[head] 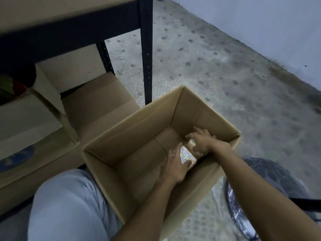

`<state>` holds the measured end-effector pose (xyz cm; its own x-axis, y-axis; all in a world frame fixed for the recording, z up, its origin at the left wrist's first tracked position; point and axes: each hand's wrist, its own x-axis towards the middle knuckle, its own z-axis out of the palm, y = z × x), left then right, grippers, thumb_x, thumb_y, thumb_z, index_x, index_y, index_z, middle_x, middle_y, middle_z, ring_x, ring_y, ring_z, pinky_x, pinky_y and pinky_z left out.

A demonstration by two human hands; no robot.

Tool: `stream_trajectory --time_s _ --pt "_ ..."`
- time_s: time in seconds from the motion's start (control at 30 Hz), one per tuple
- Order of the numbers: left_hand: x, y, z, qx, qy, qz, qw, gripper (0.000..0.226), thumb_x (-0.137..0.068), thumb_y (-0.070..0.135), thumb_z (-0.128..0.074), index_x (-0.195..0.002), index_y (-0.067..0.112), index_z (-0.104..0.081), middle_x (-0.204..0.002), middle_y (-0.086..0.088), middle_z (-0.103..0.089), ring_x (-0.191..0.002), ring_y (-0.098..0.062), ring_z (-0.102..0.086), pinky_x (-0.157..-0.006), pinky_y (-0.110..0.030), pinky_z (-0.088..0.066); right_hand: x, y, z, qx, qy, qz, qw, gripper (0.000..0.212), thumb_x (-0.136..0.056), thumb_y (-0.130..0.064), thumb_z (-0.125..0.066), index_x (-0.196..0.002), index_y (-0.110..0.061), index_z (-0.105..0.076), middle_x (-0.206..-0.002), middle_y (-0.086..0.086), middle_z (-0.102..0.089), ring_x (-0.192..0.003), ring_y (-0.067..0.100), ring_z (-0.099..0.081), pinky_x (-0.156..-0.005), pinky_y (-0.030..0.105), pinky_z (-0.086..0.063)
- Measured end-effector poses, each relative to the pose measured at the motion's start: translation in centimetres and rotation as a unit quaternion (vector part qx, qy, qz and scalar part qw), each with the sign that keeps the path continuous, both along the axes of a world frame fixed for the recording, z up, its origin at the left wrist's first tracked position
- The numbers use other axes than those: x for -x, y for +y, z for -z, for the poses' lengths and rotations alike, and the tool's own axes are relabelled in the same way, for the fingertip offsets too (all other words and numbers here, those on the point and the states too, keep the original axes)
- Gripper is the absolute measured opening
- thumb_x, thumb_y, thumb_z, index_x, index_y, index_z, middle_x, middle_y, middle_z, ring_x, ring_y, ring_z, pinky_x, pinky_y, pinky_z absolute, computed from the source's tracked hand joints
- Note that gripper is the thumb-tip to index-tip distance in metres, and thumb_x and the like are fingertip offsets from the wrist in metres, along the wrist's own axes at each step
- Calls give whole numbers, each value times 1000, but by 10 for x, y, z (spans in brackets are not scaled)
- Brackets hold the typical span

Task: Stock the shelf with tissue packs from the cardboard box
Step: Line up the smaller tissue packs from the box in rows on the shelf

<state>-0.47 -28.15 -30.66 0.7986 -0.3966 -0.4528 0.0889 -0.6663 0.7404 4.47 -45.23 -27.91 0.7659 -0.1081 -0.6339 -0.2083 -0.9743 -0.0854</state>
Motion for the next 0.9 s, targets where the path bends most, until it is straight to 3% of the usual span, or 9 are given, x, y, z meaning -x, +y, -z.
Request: stream_trajectory --time_s 0.17,0.37,0.53,0.73,0.9 --pt "1 -14 5 9 27 -53 998 76 -82 45 -64 -146 38 -23 -152 -4 -16 -139 -27 -22 -112 -37 -27 -1 -2 8 -6 11 -38 999 76 -75 -32 -72 -140 -38 -33 -158 5 -2 -142 32 -9 -107 52 -27" --pt "-3 -22 6 -24 39 -133 990 64 -72 61 -67 -127 41 -42 -141 -5 -31 -130 -27 -31 -99 -37 -38 -9 -5 13 -16 19 -50 998 81 -70 -33 -77 -140 -35 -35 -152 11 -14 -136 37 -20 -108 51 -34" --pt "-3 -17 4 -55 51 -183 980 70 -65 73 -63 -123 37 -49 -138 -6 -36 -129 -28 -34 -98 -39 -36 -11 -8 16 -25 25 -47 998 77 -69 -33 -79 -135 -35 -40 -141 9 -24 -128 35 -28 -101 43 -43" --pt "-8 -4 4 -58 65 -210 974 62 -70 55 -68 -126 34 -51 -132 -8 -43 -123 -30 -44 -98 -36 -40 -11 -5 13 -24 17 -50 998 63 -69 -27 -78 -125 -33 -50 -125 8 -35 -118 32 -35 -87 36 -50" --pt "-8 7 -3 -40 53 -227 972 52 -59 55 -70 -105 31 -64 -106 1 -64 -99 -23 -60 -84 -35 -52 -7 -1 4 -35 5 -36 999 61 -60 -35 -82 -115 -34 -56 -117 6 -50 -115 28 -43 -92 41 -47"
